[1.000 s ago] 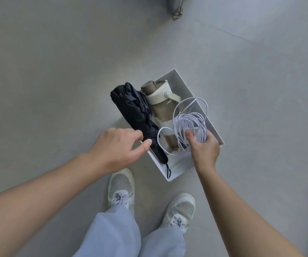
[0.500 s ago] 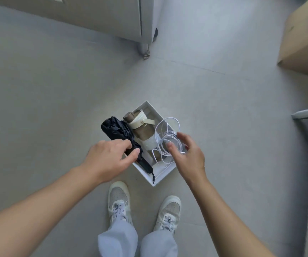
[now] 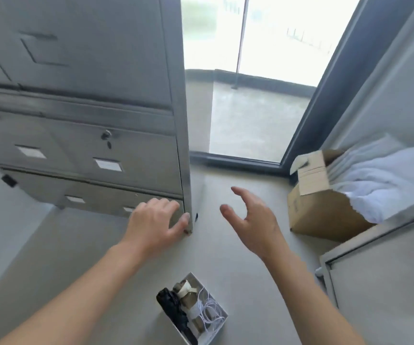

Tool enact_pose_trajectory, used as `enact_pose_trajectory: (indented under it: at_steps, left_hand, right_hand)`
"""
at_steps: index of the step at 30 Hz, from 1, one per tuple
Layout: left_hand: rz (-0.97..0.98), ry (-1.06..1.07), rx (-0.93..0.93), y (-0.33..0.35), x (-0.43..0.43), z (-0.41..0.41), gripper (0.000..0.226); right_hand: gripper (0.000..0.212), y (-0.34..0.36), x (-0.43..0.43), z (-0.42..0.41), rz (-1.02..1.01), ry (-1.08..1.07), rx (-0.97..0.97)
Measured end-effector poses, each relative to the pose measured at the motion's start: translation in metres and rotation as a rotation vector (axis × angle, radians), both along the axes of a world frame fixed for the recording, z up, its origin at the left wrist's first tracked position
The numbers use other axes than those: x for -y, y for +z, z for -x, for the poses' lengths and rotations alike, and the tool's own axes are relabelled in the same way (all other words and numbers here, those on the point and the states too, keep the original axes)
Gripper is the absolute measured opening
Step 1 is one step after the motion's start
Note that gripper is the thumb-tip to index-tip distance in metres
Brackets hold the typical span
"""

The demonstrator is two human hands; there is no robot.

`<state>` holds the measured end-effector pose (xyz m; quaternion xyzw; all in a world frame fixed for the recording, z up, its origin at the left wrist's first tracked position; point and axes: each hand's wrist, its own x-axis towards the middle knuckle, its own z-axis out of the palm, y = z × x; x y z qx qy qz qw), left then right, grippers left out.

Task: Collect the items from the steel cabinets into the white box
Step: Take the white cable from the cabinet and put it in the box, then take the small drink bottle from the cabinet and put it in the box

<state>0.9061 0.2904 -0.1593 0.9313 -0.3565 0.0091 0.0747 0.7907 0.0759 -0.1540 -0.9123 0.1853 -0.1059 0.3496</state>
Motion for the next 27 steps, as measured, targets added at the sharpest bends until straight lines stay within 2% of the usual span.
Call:
enact_pose_trajectory:
  at_steps: [3, 6, 11, 15, 22, 27]
  left_hand:
    - [0.157, 0.06, 0.08, 0.084, -0.017, 0.009, 0.065]
    - [0.229, 0.059, 0.179, 0.133, -0.035, 0.015, 0.057]
    - [0.261, 0.116, 0.263, 0.168, -0.069, 0.011, 0.056]
    - [0.294, 0.228, 0.27, 0.177, -0.112, 0.012, 0.056]
    - [0.242, 0.665, 0.238, 0.173, -0.237, 0.089, 0.066]
    - [0.157, 1.05, 0.289, 0.176, -0.313, 0.213, 0.061]
  right_hand:
    - [0.063, 0.082, -0.017, 0.012, 0.083, 0.027, 0.048]
    - [0.06, 0.13, -0.037, 0.015, 0.136, 0.062, 0.109]
    - [0.058, 0.169, -0.069, -0.006, 0.15, 0.106, 0.165]
    - [0.066, 0.176, -0.105, -0.031, 0.156, 0.204, 0.204]
    - [0.057, 0.168, -0.236, -0.073, 0.151, 0.647, 0.209]
    - [0.057, 0.167, -0.351, -0.036, 0.06, 1.054, 0.209]
